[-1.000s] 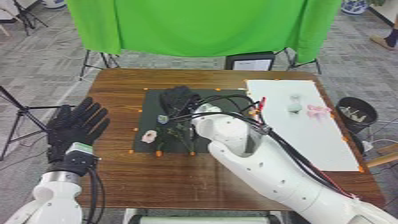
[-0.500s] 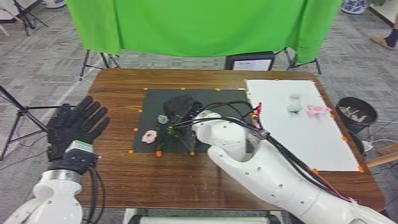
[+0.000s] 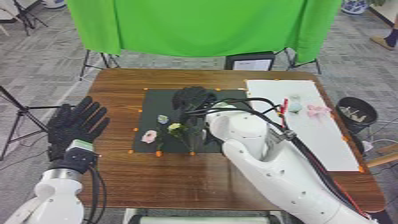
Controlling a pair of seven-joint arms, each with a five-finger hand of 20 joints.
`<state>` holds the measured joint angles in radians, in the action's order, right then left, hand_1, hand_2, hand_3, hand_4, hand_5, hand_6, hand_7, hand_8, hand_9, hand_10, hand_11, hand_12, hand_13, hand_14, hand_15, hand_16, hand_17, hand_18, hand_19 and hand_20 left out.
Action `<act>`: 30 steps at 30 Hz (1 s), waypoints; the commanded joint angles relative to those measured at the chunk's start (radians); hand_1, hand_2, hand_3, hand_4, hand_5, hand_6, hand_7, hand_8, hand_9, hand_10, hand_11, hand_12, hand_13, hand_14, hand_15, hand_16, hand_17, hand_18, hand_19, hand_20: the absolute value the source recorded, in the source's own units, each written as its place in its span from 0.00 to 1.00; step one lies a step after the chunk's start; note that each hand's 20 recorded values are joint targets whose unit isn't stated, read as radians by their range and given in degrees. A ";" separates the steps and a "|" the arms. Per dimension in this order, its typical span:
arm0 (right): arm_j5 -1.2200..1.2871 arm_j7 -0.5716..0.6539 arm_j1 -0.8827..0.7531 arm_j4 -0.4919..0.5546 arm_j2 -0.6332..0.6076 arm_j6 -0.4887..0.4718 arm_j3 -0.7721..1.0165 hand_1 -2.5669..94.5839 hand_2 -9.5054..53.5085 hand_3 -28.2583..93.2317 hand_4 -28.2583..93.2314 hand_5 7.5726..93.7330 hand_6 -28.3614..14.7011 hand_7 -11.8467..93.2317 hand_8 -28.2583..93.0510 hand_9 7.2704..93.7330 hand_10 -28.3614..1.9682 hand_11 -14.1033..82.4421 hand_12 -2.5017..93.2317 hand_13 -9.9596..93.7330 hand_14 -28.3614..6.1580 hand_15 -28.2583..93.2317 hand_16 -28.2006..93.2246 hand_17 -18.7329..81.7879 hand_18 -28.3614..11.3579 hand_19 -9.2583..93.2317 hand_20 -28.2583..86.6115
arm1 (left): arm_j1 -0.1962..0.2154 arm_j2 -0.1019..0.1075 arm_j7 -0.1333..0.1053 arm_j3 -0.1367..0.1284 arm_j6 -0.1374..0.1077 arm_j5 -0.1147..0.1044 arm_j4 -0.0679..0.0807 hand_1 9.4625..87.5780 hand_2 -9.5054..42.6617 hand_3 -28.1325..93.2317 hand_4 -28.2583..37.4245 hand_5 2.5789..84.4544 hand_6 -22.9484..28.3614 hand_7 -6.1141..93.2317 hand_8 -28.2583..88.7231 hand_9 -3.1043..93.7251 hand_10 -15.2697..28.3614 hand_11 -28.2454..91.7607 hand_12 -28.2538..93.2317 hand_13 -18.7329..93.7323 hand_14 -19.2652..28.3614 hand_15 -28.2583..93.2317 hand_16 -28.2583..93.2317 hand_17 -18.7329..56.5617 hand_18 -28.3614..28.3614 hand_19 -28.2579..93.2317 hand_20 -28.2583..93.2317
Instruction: Arrange flowers
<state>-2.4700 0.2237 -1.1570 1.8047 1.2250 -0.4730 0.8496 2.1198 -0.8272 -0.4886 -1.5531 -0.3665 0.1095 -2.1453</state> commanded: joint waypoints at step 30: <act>0.340 0.505 0.016 -0.239 -0.290 -0.210 0.333 0.47 0.00 0.87 0.00 0.43 0.56 0.24 0.14 0.42 0.48 0.22 0.14 0.66 0.42 0.66 0.39 0.50 0.11 0.88 0.59 | 0.038 -0.043 0.090 -0.045 0.090 0.029 0.005 0.21 0.45 0.83 0.00 0.52 0.65 0.18 0.18 0.42 0.72 0.41 0.34 0.40 0.75 0.53 0.18 0.16 0.79 0.55 0.32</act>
<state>-2.1389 0.6896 -1.1341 1.6103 0.9243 -0.6526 1.1686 2.1394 -0.8609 -0.4323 -1.5881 -0.2936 0.0890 -2.1407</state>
